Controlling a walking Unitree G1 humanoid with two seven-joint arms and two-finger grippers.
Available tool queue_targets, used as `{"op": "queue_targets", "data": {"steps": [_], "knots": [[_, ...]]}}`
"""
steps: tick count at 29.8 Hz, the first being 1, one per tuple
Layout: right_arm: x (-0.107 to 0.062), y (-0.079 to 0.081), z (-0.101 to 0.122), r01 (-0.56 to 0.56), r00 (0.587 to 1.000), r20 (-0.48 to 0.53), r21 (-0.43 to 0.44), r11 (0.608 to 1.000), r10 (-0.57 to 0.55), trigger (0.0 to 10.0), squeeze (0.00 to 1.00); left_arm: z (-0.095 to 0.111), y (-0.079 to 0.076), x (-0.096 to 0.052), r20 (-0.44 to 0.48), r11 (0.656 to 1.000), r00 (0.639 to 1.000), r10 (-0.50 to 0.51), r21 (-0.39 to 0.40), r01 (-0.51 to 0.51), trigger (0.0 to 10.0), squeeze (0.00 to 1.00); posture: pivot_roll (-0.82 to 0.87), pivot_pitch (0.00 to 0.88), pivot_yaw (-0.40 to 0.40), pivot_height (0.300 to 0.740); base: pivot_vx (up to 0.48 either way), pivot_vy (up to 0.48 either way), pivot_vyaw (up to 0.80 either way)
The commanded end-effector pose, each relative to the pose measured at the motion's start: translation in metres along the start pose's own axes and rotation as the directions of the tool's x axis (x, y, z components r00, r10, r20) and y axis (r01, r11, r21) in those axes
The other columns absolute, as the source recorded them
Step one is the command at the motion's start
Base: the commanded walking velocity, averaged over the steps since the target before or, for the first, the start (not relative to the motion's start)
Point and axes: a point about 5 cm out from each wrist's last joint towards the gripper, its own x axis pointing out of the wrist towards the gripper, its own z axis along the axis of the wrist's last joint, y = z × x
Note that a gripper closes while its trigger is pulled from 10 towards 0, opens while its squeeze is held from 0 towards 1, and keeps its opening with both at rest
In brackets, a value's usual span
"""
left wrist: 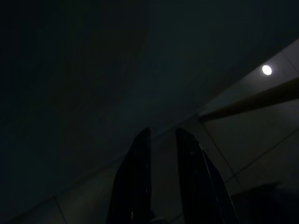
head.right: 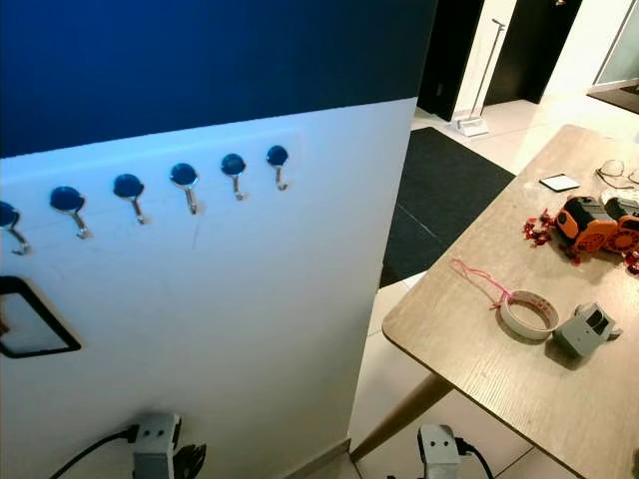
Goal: Hang keys on a hook
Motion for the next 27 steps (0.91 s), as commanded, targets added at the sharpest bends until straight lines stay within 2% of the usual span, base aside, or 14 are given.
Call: {"op": "queue_targets", "data": {"steps": [1, 6, 22, 27], "knots": [[-0.0012, -0.0033, -0.0002, 0.015, 1.0, 0.006, -0.006, 1.0, -0.015, 10.0, 0.0, -0.0027, 0.0039, -0.0029, -0.008, 1.0, 1.0, 0.014, 0.009, -0.014, 10.0, 0.0, 0.01, 0.04, -0.033, 0.74, 0.0, 0.0, 0.0], [-0.0004, -0.0029, 0.0013, 0.019, 1.0, 0.008, -0.007, 1.0, -0.019, 10.0, 0.0, -0.0047, 0.0062, -0.0038, -0.013, 0.999, 0.999, 0.037, -0.028, -0.038, 10.0, 0.0, 0.01, 0.041, -0.035, 0.74, 0.0, 0.0, 0.0], [-0.0016, -0.0081, 0.0017, 0.026, 1.0, 0.007, -0.006, 1.0, -0.026, 10.0, 0.0, -0.0052, 0.0058, -0.0024, -0.027, 0.999, 0.999, 0.041, -0.022, -0.042, 10.0, 0.0, 0.01, 0.044, -0.035, 0.74, 0.0, -0.428, 0.0], [-0.0011, -0.0063, 0.0013, 0.026, 1.0, 0.004, -0.006, 1.0, -0.026, 10.0, 0.0, -0.0065, 0.0091, -0.0028, -0.042, 0.996, 0.996, 0.079, -0.031, -0.08, 10.0, 0.0, 0.01, 0.048, -0.038, 0.74, 0.0, 0.0, 0.0]]}}
